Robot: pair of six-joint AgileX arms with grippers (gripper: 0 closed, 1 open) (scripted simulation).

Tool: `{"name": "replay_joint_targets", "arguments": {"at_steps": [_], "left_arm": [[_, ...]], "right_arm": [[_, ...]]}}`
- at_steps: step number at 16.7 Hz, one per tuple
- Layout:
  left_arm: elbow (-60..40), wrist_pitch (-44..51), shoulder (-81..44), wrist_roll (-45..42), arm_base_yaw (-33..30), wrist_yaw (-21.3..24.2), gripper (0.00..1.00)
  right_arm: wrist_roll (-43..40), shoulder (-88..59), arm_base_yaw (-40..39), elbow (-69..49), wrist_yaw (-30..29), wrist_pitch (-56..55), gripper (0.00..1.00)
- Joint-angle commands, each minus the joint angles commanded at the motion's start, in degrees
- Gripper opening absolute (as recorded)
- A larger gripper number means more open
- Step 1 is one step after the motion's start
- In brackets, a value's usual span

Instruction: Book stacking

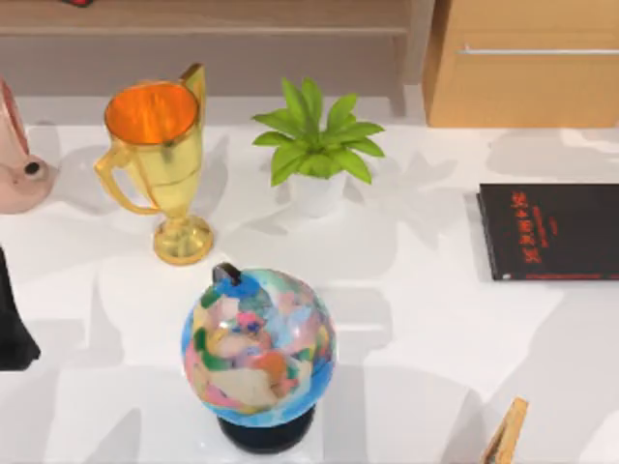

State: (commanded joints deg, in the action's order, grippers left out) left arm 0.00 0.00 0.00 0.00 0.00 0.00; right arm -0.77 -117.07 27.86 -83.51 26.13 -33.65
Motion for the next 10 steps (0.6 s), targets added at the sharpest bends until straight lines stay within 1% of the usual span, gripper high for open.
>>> {"name": "replay_joint_targets", "arguments": {"at_steps": [5, 10], "left_arm": [[0.00, 0.00, 0.00, 0.00, 0.00, 0.00, 1.00], [0.00, 0.00, 0.00, 0.00, 0.00, 0.00, 1.00]], "right_arm": [[-0.01, 0.03, -0.29, 0.09, -0.16, 0.15, 1.00], [-0.03, -3.77, -1.21, -5.83, -1.21, 2.07, 1.00]]}}
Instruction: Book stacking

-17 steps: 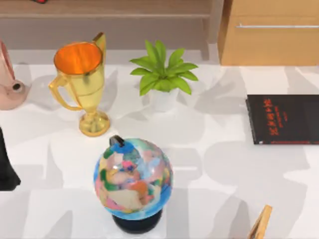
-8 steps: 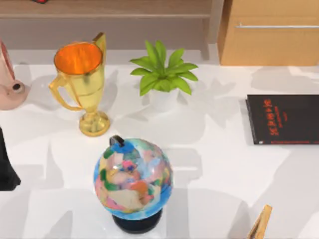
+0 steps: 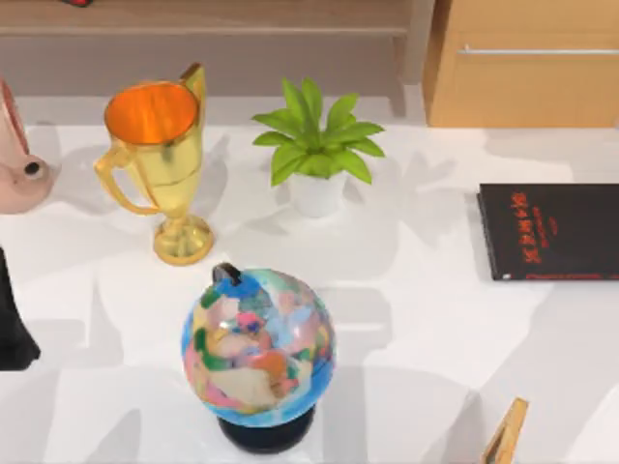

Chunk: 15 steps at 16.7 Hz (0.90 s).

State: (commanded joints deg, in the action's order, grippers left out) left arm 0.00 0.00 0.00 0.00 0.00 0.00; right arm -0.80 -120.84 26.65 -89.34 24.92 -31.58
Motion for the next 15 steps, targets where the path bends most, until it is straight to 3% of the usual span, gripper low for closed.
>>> {"name": "replay_joint_targets", "arguments": {"at_steps": [7, 15], "left_arm": [[0.00, 0.00, 0.00, 0.00, 0.00, 0.00, 1.00], [0.00, 0.00, 0.00, 0.00, 0.00, 0.00, 1.00]], "right_arm": [[-0.03, -1.90, -0.37, -2.93, -0.45, 1.06, 1.00], [-0.03, -1.90, -0.37, -2.93, -0.45, 1.06, 0.40]]}}
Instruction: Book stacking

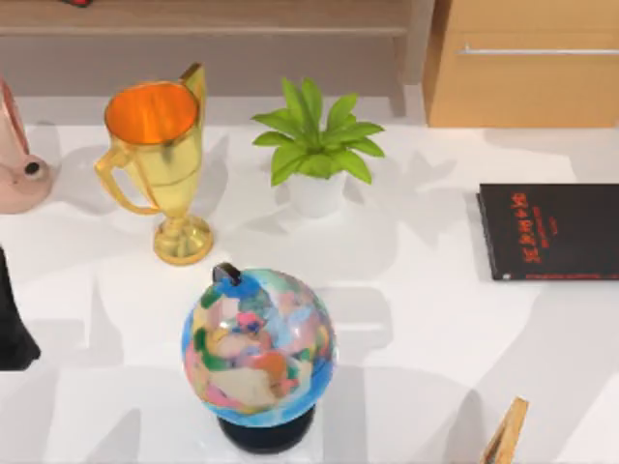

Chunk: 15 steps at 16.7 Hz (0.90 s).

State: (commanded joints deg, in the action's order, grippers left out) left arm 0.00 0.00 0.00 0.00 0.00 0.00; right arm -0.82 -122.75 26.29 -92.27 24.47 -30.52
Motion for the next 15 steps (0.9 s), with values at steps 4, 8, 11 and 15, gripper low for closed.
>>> {"name": "replay_joint_targets", "arguments": {"at_steps": [4, 8, 11, 15], "left_arm": [[0.00, 0.00, 0.00, 0.00, 0.00, 0.00, 1.00], [0.00, 0.00, 0.00, 0.00, 0.00, 0.00, 1.00], [0.00, 0.00, 0.00, 0.00, 0.00, 0.00, 1.00], [0.00, 0.00, 0.00, 0.00, 0.00, 0.00, 1.00]], "right_arm": [[0.00, 0.00, 0.00, 0.00, 0.00, 0.00, 0.10], [0.00, 0.00, 0.00, 0.00, 0.00, 0.00, 0.00], [0.00, 0.00, 0.00, 0.00, 0.00, 0.00, 0.00], [0.08, 0.29, 0.21, 0.09, 0.03, 0.05, 0.00]]}}
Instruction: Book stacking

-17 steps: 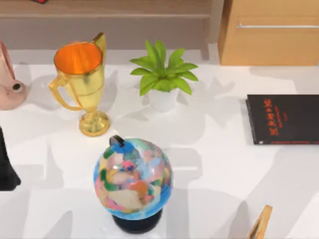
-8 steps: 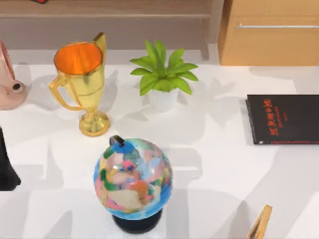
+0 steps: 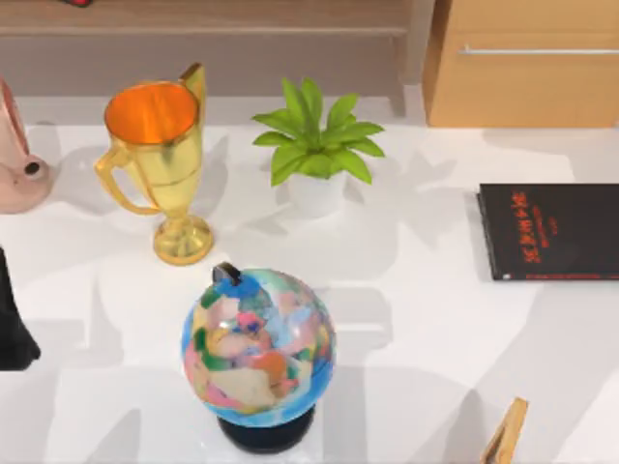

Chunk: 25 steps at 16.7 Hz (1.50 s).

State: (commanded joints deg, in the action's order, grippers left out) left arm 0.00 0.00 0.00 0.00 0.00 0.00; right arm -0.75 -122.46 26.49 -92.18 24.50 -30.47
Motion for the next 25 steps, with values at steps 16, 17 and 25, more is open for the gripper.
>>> {"name": "replay_joint_targets", "arguments": {"at_steps": [16, 17, 25], "left_arm": [[0.00, 0.00, 0.00, 0.00, 0.00, 0.00, 1.00], [0.00, 0.00, 0.00, 0.00, 0.00, 0.00, 1.00], [0.00, 0.00, 0.00, 0.00, 0.00, 0.00, 1.00]], "right_arm": [[9.28, 11.21, -0.98, 7.58, -7.22, -2.71, 0.00], [12.92, 14.64, -1.74, 9.84, -9.74, -3.81, 0.00], [56.50, 41.89, -13.60, 36.51, -30.50, -9.91, 0.00]]}}
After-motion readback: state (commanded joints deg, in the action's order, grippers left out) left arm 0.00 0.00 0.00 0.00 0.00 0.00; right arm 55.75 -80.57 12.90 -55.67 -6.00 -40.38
